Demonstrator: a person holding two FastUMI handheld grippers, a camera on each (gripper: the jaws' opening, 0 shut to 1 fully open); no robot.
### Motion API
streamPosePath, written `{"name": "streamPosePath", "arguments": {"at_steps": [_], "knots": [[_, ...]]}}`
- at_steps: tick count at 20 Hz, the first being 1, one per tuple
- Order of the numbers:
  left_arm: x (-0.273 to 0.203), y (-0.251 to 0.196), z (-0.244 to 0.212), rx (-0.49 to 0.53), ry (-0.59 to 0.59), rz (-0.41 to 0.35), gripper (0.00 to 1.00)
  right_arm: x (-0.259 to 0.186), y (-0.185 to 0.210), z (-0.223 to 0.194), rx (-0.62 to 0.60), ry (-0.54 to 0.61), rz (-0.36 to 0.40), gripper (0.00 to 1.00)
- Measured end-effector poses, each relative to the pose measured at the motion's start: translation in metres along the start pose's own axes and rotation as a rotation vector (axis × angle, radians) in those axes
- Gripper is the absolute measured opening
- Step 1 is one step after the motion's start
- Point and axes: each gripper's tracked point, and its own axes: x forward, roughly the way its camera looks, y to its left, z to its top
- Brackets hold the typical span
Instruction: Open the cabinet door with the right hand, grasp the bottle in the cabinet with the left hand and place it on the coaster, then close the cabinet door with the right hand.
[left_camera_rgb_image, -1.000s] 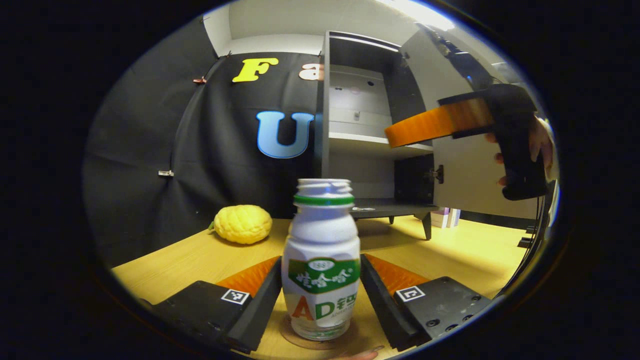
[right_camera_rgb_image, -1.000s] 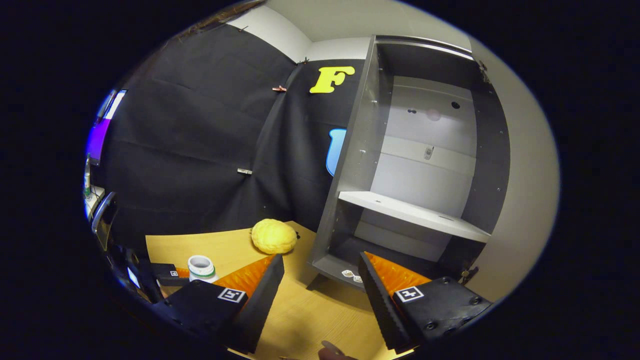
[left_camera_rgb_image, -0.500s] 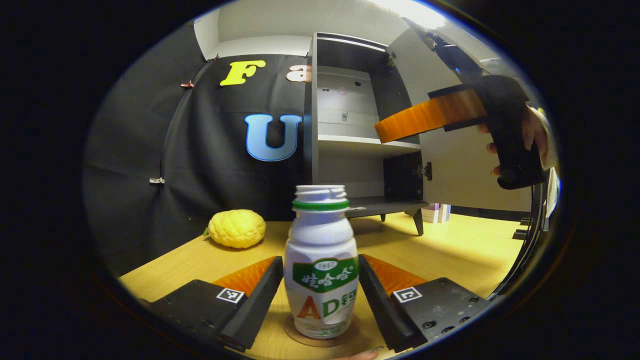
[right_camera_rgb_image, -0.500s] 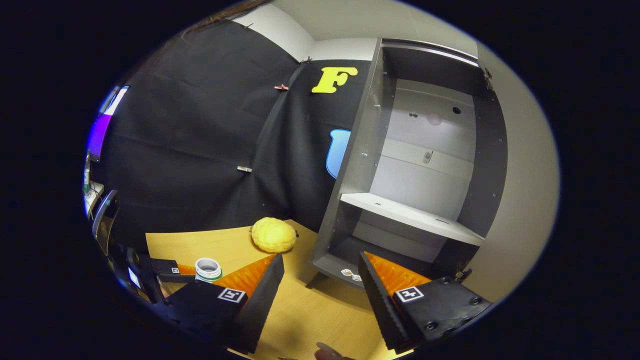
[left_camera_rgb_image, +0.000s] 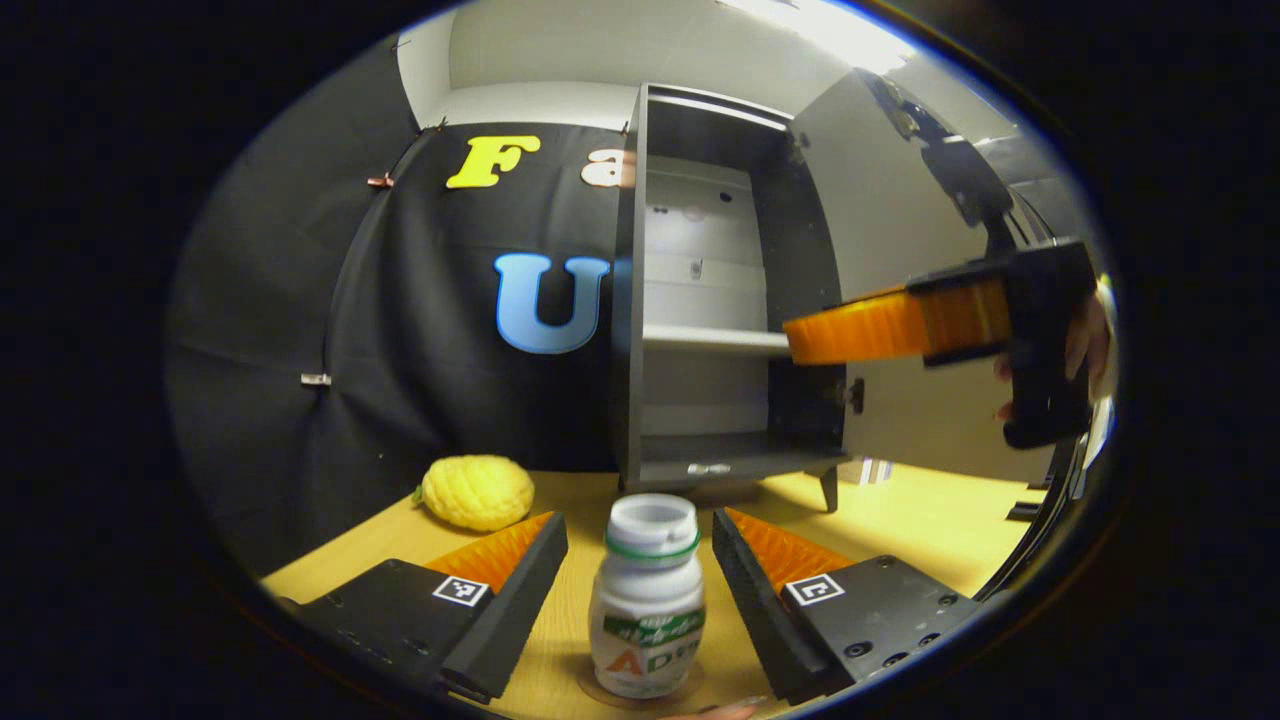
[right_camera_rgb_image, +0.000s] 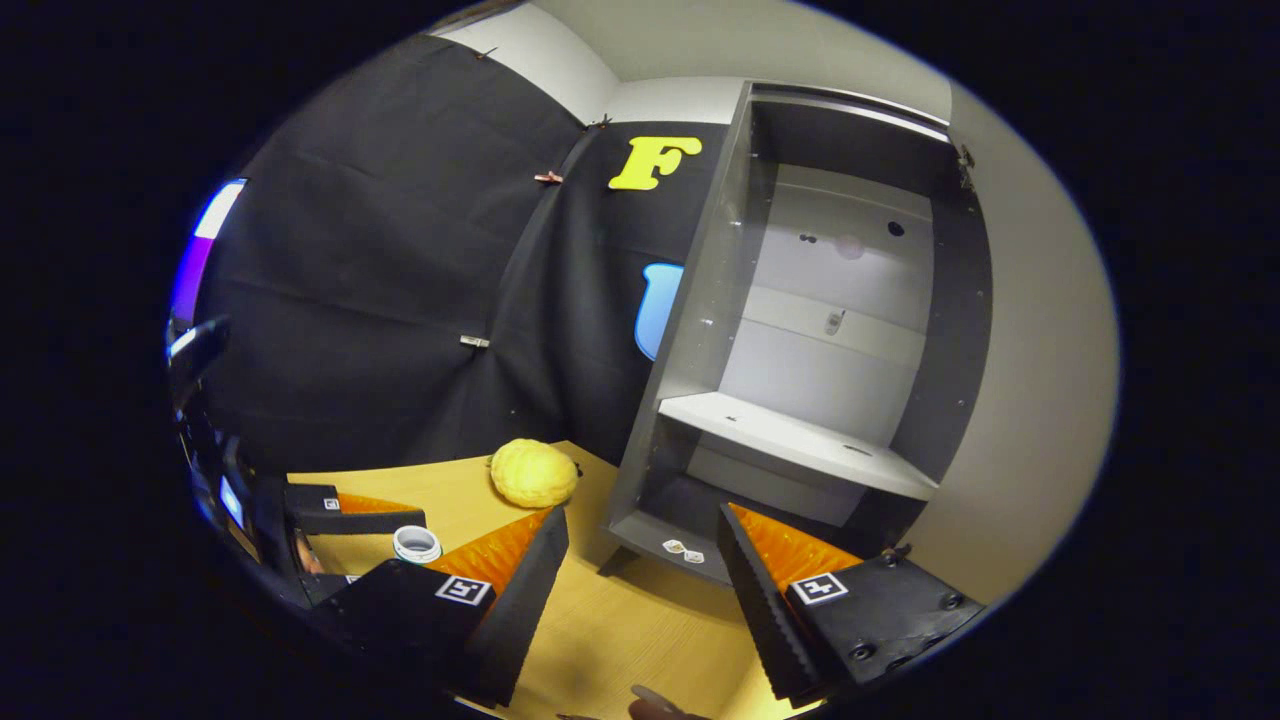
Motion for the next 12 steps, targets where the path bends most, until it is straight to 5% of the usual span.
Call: {"name": "streamPosePath", "arguments": {"at_steps": [7, 12], "knots": [[-0.010, -0.048, 0.132, 0.014, -0.053, -0.201, 0.92, -0.061, -0.032, 0.079, 0.025, -0.070, -0.128, 0.93], [-0.028, -0.090, 0.169, 0.055, -0.055, -0.367, 0.92, -0.134, -0.033, 0.104, 0.067, -0.087, -0.203, 0.93]]}}
